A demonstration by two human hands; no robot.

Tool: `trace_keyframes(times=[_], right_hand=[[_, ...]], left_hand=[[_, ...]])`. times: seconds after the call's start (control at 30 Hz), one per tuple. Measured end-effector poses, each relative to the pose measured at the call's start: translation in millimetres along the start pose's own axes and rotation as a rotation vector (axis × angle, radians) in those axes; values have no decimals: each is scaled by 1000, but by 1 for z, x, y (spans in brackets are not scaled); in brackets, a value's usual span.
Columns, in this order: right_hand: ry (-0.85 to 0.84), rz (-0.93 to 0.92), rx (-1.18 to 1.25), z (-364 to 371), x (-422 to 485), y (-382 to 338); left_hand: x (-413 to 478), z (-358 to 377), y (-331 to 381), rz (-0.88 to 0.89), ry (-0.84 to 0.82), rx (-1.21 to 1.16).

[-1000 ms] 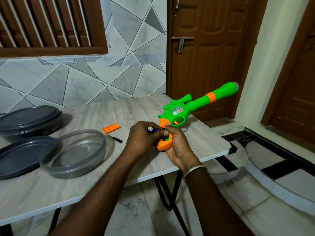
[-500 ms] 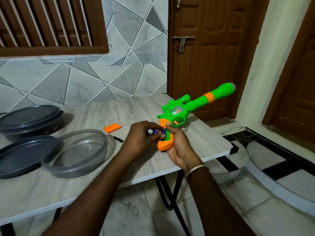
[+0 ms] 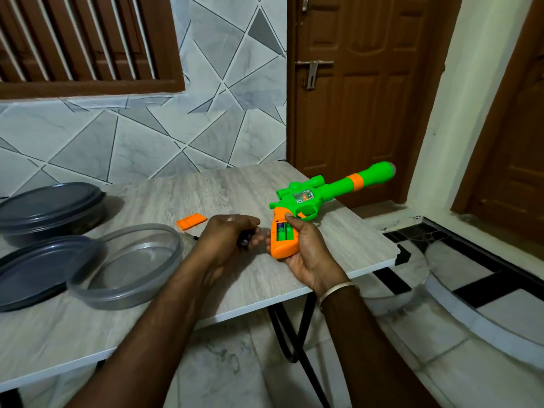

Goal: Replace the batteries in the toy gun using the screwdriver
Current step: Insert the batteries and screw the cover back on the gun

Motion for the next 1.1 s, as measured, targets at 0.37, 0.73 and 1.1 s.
trace_keyframes(times=[0.37, 0.73, 1.1], right_hand=[[-4, -23, -11, 0, -1, 0], [-25, -45, -44, -2, 2, 2], [-54, -42, 113, -1, 5, 2]], left_hand=[[8, -1, -6, -34, -24, -241], [-2, 3, -7, 268, 36, 121], [-13, 19, -5, 860, 25, 849]])
Point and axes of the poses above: each hand's wrist, its own x-axis towards the middle knuckle, its own z-axis out of the palm, y = z × x, the point moved 1 cm from there along x, towards the middle knuckle
